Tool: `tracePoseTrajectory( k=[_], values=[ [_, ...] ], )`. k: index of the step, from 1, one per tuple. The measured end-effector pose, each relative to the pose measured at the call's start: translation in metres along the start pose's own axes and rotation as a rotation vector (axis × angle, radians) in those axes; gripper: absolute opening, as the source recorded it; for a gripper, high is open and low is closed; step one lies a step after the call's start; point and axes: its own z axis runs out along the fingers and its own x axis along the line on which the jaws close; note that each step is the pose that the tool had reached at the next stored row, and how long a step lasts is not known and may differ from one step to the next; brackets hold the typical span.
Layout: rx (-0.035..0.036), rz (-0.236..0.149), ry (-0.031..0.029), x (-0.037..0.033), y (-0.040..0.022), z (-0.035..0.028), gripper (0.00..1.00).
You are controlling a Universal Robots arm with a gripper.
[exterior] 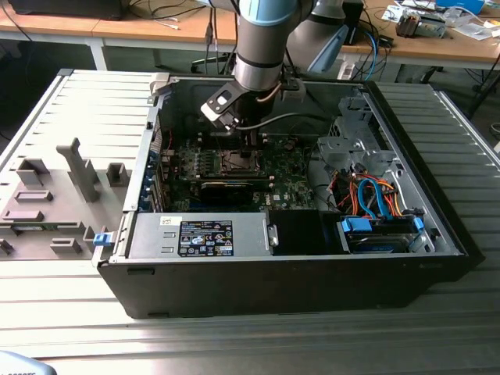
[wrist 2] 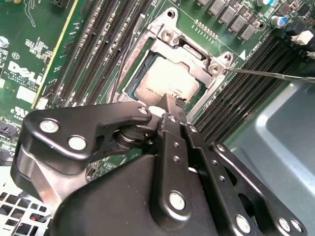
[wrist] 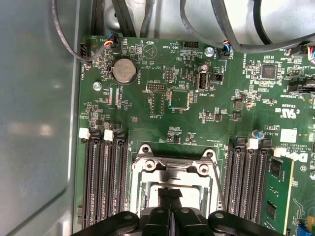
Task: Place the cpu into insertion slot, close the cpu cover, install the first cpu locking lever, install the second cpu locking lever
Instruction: 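Close the cpu cover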
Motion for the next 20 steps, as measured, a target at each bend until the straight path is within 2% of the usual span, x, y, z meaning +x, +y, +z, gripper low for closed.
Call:
tracePoseTrajectory(
  k=[4,12,15,20],
  values=[
    [0.0000,0.000,0.0000,0.0001,-0.0002,-0.0043,0.11],
    [0.0001,0.000,-0.0001,0.0002,-0.0004,-0.0085,0.11],
    [0.0000,0.000,0.0001,0.0004,-0.0006,-0.0129,0.11],
    [0.0001,0.000,0.0000,0.0005,-0.0008,-0.0168,0.11]
  ],
)
